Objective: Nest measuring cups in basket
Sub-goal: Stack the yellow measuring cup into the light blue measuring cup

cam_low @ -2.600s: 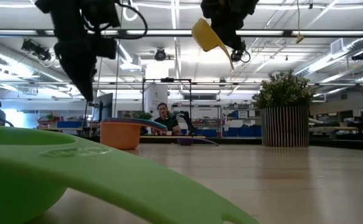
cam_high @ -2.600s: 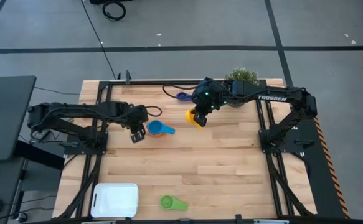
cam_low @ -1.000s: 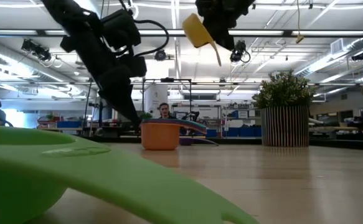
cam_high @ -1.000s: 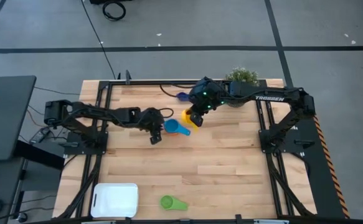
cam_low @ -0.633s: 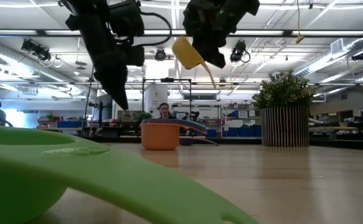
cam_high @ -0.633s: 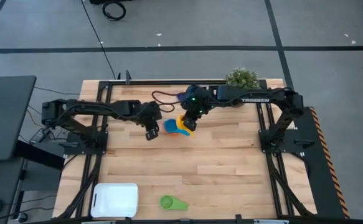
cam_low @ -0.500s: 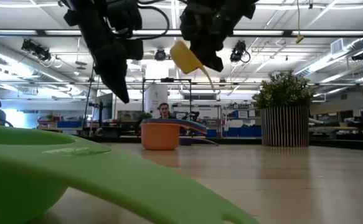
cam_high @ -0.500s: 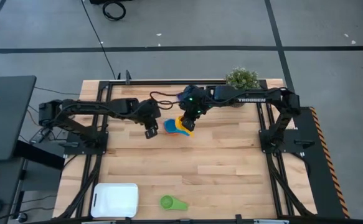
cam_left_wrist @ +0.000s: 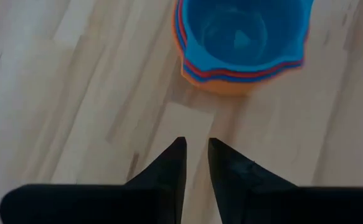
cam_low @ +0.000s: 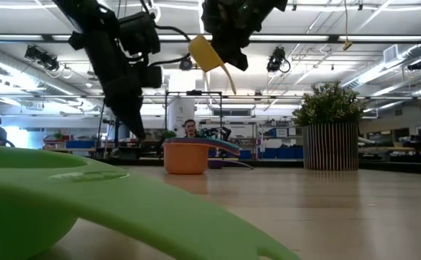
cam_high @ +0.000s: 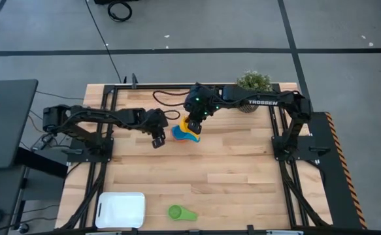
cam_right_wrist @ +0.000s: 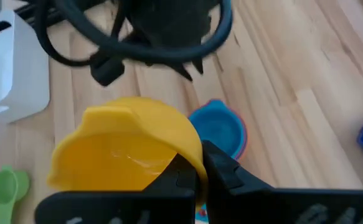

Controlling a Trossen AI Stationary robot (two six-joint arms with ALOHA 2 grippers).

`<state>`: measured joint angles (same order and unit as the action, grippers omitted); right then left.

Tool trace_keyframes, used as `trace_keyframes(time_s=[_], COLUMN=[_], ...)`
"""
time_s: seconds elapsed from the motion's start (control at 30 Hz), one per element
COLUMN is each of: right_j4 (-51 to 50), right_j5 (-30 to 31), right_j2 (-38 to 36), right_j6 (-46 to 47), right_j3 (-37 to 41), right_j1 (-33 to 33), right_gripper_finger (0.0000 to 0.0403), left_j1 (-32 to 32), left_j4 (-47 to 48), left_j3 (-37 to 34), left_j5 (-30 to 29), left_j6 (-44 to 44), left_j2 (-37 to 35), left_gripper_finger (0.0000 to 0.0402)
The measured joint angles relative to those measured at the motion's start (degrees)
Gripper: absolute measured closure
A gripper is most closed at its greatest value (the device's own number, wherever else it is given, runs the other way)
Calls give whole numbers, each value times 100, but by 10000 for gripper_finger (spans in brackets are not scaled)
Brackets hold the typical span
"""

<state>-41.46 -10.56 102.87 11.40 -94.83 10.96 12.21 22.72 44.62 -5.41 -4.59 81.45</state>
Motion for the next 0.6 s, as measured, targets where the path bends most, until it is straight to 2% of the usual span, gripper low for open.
trace_keyframes(time_s=[0.13,0.23,0.37,0.47,0.6], right_j4=[-133,-239,-253,-264,-296], right_j5=[-1,-1,-3,-10,-119], right_j2=[-2,-2,-4,-4,-4], right_j6=[17,17,39,39,42], right_j3=[0,0,0,0,0], right_j1=[-8,-35,-82,-109,-111], right_gripper_finger=[393,393,393,393,393], left_j1=[72,290,676,914,981], left_j4=[-1011,-1699,-2275,-2192,-2129], left_j3=[-246,-293,-282,-143,216], left_j5=[-590,-660,-87,482,715], left_j6=[366,641,690,653,876], left_j2=[-2,22,166,336,641], left_gripper_finger=[326,326,326,326,326])
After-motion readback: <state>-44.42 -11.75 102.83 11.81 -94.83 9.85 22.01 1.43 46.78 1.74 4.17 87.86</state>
